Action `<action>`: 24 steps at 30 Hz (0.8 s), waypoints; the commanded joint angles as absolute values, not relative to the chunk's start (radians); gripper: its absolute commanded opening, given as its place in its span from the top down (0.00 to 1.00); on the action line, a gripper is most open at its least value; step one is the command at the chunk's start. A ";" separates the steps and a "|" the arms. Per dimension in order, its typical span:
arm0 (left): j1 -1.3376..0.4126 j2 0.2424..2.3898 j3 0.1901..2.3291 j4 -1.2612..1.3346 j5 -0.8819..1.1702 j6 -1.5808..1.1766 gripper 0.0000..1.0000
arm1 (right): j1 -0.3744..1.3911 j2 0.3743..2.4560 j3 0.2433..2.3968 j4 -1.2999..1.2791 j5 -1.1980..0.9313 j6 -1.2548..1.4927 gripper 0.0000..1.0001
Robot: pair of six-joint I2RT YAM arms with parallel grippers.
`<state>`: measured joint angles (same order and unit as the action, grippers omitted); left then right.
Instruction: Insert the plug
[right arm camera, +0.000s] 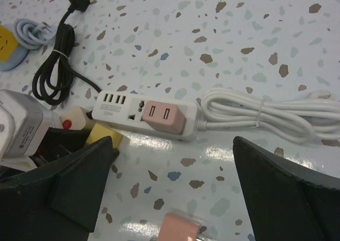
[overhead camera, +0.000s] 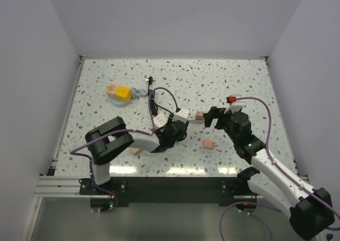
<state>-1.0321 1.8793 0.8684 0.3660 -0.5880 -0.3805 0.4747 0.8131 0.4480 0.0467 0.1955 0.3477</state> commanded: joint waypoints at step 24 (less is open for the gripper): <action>-1.042 1.164 0.180 1.093 -0.269 0.067 1.00 | 0.590 1.068 0.528 0.394 -0.488 0.425 0.12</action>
